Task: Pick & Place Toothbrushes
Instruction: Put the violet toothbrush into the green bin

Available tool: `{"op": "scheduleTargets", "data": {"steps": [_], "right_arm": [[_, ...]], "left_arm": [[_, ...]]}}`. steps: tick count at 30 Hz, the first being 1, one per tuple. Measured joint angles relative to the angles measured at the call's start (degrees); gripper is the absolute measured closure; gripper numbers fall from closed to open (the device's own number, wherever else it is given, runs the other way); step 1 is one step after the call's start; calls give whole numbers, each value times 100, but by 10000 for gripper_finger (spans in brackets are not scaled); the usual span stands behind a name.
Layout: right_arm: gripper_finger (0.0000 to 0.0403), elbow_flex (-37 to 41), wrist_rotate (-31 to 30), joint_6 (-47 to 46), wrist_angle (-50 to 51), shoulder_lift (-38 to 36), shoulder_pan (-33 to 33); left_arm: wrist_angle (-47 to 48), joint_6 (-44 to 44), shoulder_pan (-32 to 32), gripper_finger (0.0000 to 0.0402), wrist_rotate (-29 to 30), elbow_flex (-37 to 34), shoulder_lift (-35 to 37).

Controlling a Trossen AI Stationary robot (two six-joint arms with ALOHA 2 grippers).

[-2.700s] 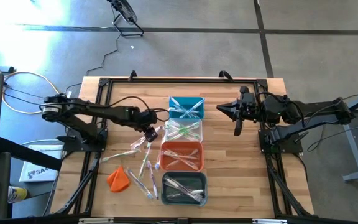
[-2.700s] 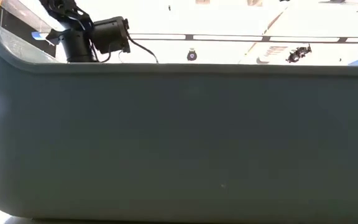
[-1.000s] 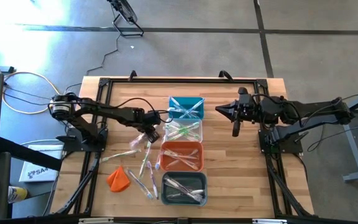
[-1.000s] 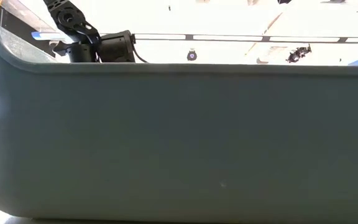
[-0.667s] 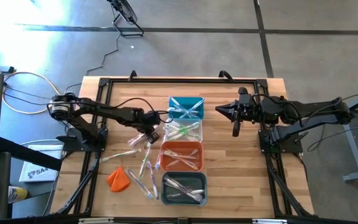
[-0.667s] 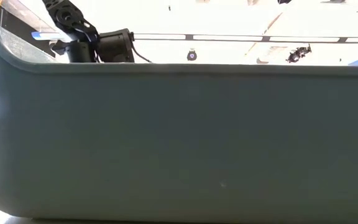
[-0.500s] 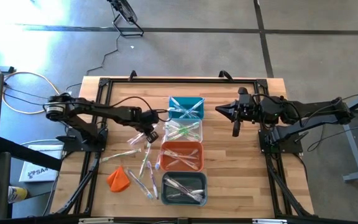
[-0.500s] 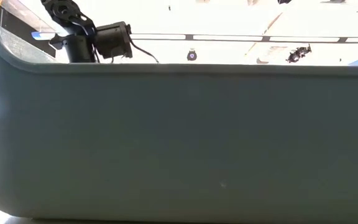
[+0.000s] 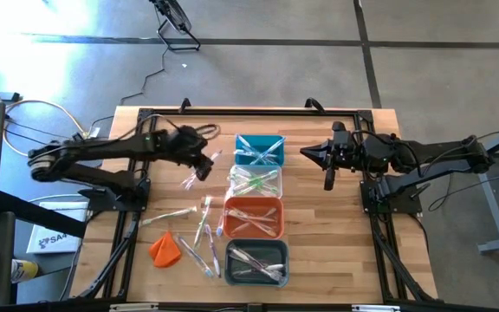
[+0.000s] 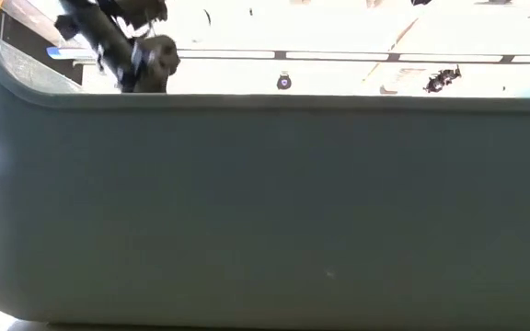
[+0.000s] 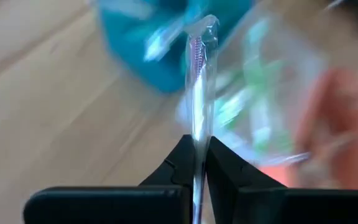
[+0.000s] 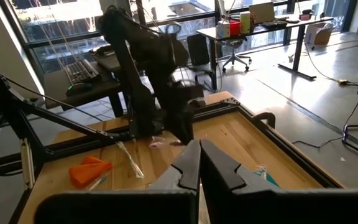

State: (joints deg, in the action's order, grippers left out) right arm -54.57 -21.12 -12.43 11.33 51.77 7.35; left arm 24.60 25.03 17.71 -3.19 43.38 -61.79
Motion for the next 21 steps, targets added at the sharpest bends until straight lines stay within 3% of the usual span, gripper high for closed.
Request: {"op": "scheduleTargets", "data": {"steps": [5,11,15,21], "right_arm": [[401,0,-20,5,8,0,0],[401,0,-205,19,9,0,-2],[401,0,-296,-5,9,0,-2],[401,0,-285,-149,7,-2,2]], "left_arm": [[-809,145,-11,387,-727,0,631],[-1966,527,-109,387,-1262,11,842],[-2412,578,-489,387,-1205,11,830],[-2518,722,-1336,387,-415,9,796]]}}
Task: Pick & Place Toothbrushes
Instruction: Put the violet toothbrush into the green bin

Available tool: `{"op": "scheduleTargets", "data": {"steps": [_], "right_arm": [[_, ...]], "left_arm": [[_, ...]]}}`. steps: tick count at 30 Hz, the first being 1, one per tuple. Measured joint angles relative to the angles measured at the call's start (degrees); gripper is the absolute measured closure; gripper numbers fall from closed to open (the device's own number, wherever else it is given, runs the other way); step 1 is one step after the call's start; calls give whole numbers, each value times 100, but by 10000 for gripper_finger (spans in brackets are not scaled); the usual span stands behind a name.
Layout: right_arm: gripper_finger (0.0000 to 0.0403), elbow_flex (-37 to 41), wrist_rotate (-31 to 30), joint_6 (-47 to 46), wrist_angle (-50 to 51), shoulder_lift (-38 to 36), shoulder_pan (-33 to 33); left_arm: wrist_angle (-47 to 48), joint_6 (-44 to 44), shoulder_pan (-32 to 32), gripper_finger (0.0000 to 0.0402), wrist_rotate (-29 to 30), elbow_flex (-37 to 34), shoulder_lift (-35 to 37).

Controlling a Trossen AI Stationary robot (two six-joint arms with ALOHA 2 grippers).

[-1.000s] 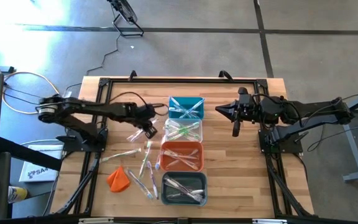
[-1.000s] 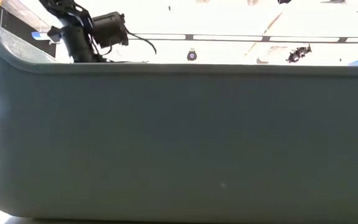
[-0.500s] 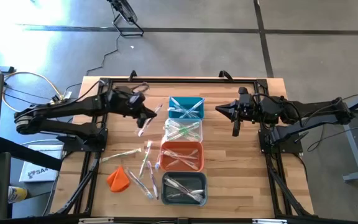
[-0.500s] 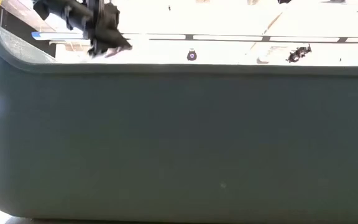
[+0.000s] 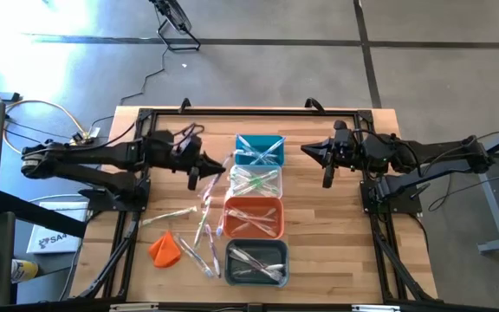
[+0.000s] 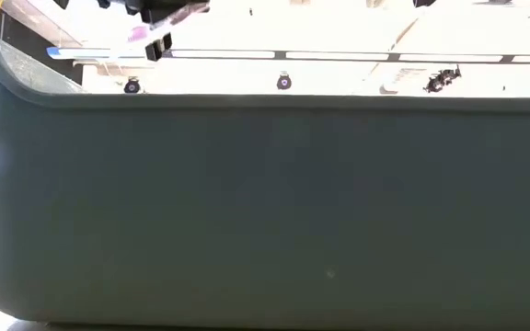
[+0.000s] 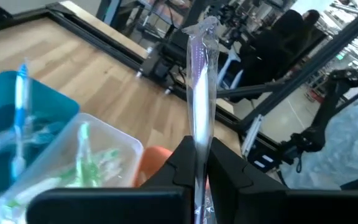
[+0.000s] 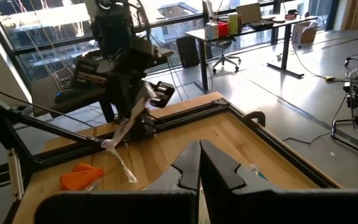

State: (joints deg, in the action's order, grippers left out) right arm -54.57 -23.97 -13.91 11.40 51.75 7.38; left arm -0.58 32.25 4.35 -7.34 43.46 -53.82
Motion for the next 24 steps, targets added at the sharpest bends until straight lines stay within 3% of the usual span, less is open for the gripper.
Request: {"op": "scheduleTargets", "data": {"steps": [8,17,24], "right_arm": [[401,0,7,-142,0,0,0],[401,0,-34,-919,-7,0,238],[401,0,-695,-1141,-6,0,894]], "left_arm": [[-57,258,-914,387,766,0,-37],[-449,273,-1402,387,857,-7,-134],[-909,351,-1753,387,969,-2,-493]]}}
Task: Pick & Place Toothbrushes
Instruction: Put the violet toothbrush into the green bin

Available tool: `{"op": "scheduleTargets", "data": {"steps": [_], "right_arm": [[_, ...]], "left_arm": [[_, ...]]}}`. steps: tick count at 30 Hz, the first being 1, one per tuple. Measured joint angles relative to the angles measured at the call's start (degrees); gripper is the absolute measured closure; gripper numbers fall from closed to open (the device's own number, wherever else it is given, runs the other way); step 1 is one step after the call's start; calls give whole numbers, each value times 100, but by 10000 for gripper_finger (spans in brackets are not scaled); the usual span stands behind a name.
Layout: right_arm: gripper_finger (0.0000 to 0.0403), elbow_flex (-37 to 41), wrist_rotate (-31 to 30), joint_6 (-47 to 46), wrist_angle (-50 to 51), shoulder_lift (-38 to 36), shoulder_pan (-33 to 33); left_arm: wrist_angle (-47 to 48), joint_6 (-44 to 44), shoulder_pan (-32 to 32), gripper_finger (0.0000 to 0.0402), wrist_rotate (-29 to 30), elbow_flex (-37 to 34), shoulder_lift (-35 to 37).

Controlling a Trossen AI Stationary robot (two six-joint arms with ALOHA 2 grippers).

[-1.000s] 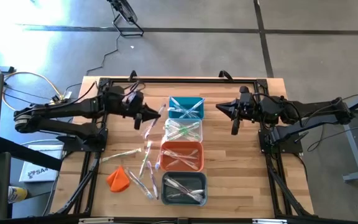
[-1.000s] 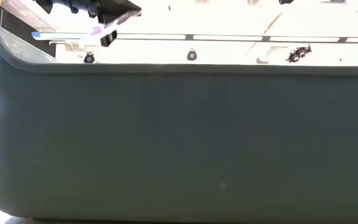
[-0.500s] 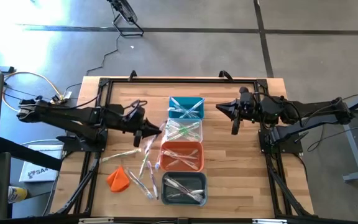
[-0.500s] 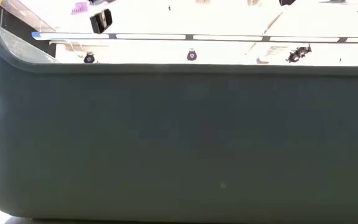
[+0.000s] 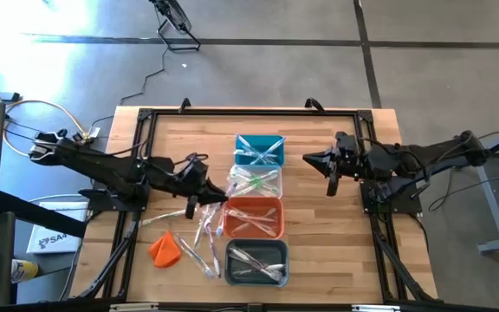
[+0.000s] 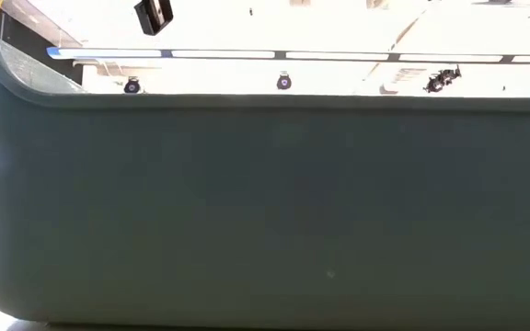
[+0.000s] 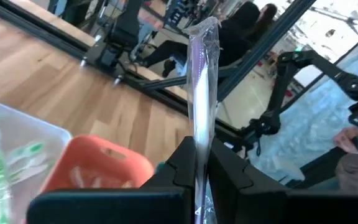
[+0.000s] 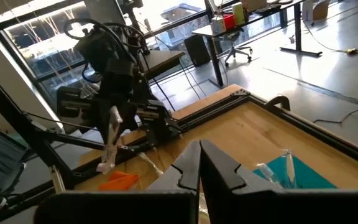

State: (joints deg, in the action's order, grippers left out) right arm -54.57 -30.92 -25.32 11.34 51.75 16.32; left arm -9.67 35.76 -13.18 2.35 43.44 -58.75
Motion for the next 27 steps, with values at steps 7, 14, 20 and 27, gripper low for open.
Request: {"op": "scheduleTargets", "data": {"steps": [7,14,20,27], "right_arm": [[401,0,-220,436,11,0,448],[401,0,-193,461,133,-29,668],[401,2,-170,650,252,-147,931],[401,2,-170,761,415,-507,1315]], "left_arm": [[-615,73,-568,387,610,220,-687],[-514,-92,-940,387,1164,1055,-1628],[-138,-90,-990,387,1185,1819,-2509],[118,108,-1250,387,1182,2488,-3332]]}}
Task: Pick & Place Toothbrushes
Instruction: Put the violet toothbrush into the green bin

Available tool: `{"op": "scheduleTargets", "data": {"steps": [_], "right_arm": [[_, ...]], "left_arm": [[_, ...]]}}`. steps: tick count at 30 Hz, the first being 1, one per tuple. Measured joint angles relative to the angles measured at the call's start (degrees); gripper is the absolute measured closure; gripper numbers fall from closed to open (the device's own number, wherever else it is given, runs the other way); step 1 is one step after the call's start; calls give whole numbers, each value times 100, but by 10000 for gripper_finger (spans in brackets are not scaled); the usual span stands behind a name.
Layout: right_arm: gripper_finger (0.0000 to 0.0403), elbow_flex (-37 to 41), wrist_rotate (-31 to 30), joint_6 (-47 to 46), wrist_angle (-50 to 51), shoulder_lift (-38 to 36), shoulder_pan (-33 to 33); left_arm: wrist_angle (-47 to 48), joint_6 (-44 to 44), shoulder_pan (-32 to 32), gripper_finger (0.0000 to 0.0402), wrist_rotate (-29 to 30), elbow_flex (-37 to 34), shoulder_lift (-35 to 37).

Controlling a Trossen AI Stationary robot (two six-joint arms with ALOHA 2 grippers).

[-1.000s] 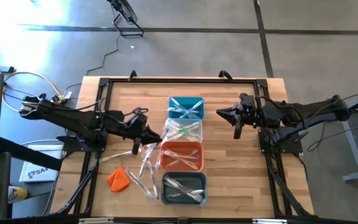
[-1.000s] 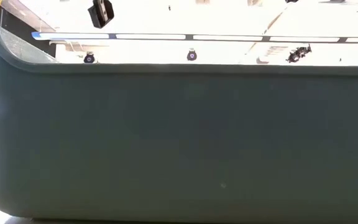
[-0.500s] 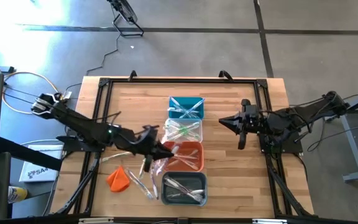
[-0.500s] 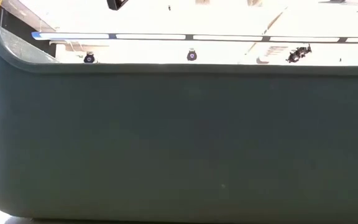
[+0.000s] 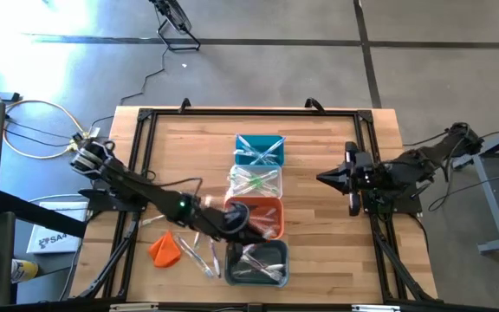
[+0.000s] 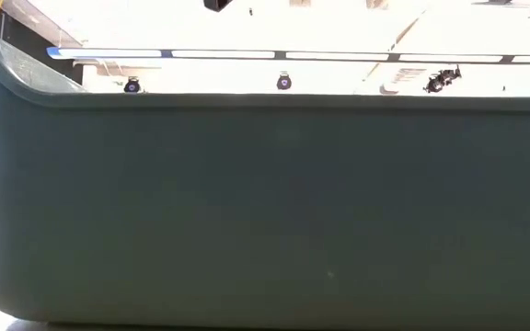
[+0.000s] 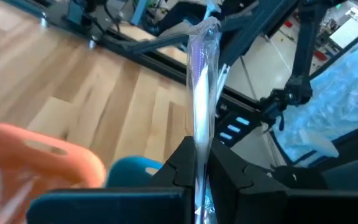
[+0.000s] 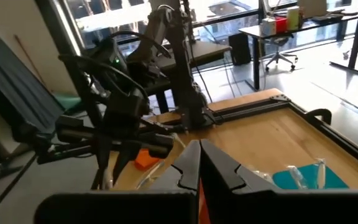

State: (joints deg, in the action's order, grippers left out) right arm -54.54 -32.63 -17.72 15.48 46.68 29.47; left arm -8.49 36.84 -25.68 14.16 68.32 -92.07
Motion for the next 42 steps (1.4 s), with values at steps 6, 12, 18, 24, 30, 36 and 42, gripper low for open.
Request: {"op": "scheduleTargets", "data": {"steps": [6,12,18,24,30,36,42], "right_arm": [[401,0,-1,-39,346,-194,261],[401,0,-52,-45,546,-330,392],[401,0,-49,-66,603,-330,394],[401,0,-49,-66,701,-330,392],[401,0,-339,-63,707,-328,392],[401,0,-330,-48,802,-328,392],[401,0,-327,-45,1020,-367,392]], "left_arm": [[-7,179,-175,387,123,381,-507],[-2,548,-177,387,334,511,-826],[116,801,-174,387,571,485,-1076],[116,997,-174,387,591,502,-1369],[294,971,-178,387,504,513,-1521],[411,978,-283,387,284,506,-1588],[910,1110,-357,387,193,496,-1607]]}}
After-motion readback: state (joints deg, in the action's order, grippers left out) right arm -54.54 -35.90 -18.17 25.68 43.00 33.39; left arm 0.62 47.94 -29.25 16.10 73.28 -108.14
